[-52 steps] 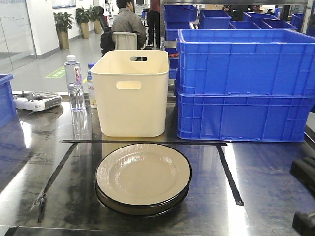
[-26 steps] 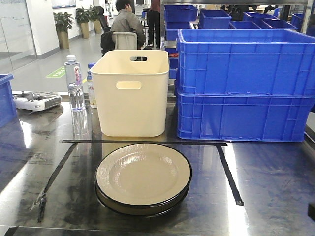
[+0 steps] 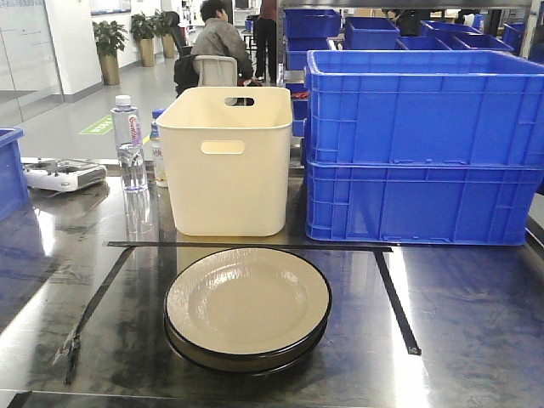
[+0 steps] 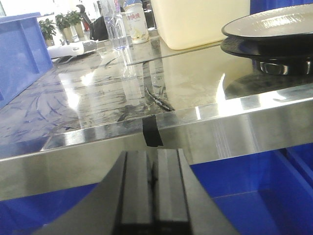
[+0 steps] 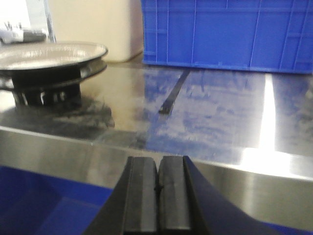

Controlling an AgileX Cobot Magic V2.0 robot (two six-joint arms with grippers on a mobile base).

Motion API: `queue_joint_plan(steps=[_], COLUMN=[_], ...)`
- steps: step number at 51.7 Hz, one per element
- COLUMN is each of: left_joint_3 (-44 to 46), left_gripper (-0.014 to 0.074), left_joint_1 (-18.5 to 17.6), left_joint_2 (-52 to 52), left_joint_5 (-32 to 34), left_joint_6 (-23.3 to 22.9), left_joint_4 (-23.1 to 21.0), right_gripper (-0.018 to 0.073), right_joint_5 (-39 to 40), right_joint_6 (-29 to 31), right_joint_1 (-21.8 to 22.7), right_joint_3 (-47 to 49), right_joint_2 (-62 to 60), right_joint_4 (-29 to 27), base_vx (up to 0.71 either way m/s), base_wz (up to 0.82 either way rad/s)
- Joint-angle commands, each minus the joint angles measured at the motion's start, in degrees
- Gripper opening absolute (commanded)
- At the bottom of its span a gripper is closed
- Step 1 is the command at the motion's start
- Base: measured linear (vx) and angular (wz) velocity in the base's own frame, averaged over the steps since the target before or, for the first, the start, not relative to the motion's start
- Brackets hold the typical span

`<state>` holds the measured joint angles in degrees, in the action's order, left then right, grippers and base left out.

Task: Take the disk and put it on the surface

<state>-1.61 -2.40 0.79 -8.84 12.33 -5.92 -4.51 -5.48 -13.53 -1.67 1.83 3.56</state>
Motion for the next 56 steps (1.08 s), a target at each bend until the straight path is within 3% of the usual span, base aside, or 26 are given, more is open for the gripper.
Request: queue_joint_plan(steps=[1,32,46,56], left_joint_3=[-0.68,-0.68,-0.68,-0.68], left_gripper=[-0.0005,-0.0005,-0.0005,-0.0005], left_joint_1=[0.06,0.06,0.06,0.06], left_joint_2=[0.67,0.67,0.67,0.67], left_joint_5=[4.49,4.49,4.49,4.49], left_joint_6=[-0.54,-0.54,-0.54,-0.54], left_joint_4=[-0.18,-0.18,-0.18,-0.18], right_gripper=[-0.0009,-0.0009,-0.0009,-0.0009], right_joint_5=[2.74,3.17,3.23,3.23], right_joint_6=[0.70,0.88,0.88,0.88], right_joint_1=[0.19,0.51,9.57,10.24], right_joint_3=[-1.11,-1.11,-1.11,-1.11], right_joint_2=[-2.91,-3.09,-3.13,-3.13], right_joint_4=[0.08,0.26,0.26,0.26], base_vx=[0.00,0.00,0.00,0.00], base_wz=[0.00,0.00,0.00,0.00])
